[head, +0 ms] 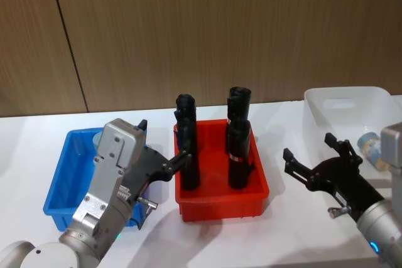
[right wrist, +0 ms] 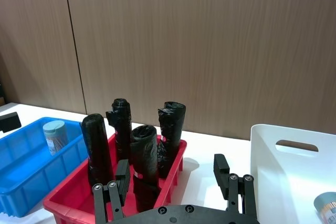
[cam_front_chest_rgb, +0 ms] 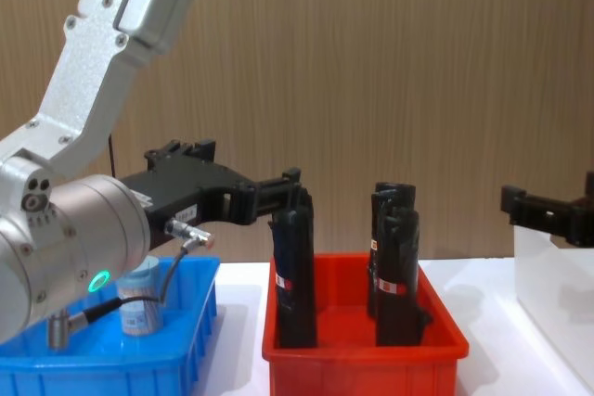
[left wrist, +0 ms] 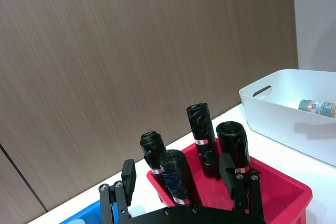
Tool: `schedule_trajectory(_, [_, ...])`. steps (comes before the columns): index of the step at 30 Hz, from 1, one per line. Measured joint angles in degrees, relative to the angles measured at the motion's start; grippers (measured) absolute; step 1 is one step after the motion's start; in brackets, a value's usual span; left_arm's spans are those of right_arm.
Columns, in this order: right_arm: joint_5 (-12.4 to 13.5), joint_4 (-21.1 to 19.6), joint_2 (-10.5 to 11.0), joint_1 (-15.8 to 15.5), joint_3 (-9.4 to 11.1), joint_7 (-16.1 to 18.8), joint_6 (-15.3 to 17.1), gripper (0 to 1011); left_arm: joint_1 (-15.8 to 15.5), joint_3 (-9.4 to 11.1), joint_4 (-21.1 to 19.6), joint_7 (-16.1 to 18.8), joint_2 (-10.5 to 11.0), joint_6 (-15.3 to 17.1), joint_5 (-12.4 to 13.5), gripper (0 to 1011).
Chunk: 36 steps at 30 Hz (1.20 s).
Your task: Pick the cotton swabs from the blue box and place them into the white box.
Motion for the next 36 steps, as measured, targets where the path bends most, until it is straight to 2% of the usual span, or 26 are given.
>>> schedule_trajectory(4, [-0.5,1.3,-0.5,1.1,0.0,1.0,0.0,1002,0.0,0.0,0.0,0.0,0.0,0.0,0.0,1004])
schedule_trajectory(12, [-2.0,5.9,-2.0,5.3,-0.2,4.1,0.1,1002,0.0,0.0,0.0,0.0,0.0,0.0,0.0,1004])
schedule_trajectory(36, [-4.6,25.1,-6.6,20.1,-0.5,16.4,0.3,1002,0.0,0.0,0.0,0.0,0.0,0.0,0.0,1004])
